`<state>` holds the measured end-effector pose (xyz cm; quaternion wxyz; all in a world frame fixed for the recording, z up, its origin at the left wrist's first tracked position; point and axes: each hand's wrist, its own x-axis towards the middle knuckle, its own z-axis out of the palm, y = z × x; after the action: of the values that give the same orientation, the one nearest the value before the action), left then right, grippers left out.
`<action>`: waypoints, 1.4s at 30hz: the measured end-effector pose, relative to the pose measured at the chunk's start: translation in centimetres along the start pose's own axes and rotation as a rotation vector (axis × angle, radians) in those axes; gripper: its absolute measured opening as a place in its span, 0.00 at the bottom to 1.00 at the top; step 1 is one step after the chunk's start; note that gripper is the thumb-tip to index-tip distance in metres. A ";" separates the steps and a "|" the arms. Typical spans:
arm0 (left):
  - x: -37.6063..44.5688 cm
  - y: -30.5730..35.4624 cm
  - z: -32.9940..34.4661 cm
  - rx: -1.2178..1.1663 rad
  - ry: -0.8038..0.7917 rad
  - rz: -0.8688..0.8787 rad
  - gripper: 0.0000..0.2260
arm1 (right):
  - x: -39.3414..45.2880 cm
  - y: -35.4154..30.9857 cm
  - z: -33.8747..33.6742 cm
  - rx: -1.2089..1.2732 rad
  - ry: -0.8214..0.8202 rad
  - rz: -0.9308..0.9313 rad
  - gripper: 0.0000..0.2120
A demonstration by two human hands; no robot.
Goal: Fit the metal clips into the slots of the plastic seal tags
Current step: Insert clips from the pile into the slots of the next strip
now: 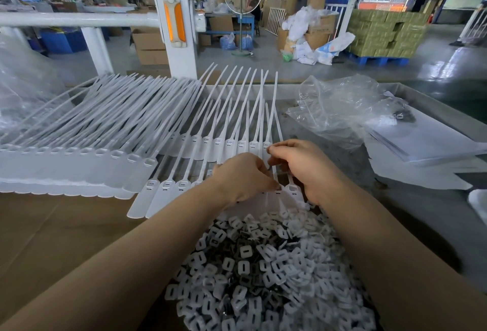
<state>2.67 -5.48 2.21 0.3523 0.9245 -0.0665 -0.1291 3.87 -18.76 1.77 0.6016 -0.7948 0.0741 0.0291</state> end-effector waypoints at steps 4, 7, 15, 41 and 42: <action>0.2 -0.4 -0.2 -0.053 -0.031 0.026 0.07 | -0.1 -0.2 -0.2 -0.018 0.000 0.005 0.04; 0.3 -0.6 -0.5 -0.076 -0.060 0.048 0.04 | 0.0 -0.2 -0.1 -0.019 0.002 -0.002 0.04; 0.0 -2.5 -6.0 0.159 -0.229 0.195 0.06 | -0.6 -0.4 -0.1 -0.105 -0.040 -0.068 0.03; 0.2 -2.8 -6.5 -0.495 -0.170 0.104 0.13 | -1.0 -0.6 -0.1 -0.130 -0.175 -0.206 0.02; 0.2 -2.8 -6.4 -0.493 -0.154 0.101 0.12 | -1.0 -0.6 -0.1 -0.128 -0.183 -0.208 0.02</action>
<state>4.82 0.60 4.88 0.5670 0.7936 -0.1058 -0.1937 2.95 -18.65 2.48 0.5537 -0.8290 -0.0659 0.0437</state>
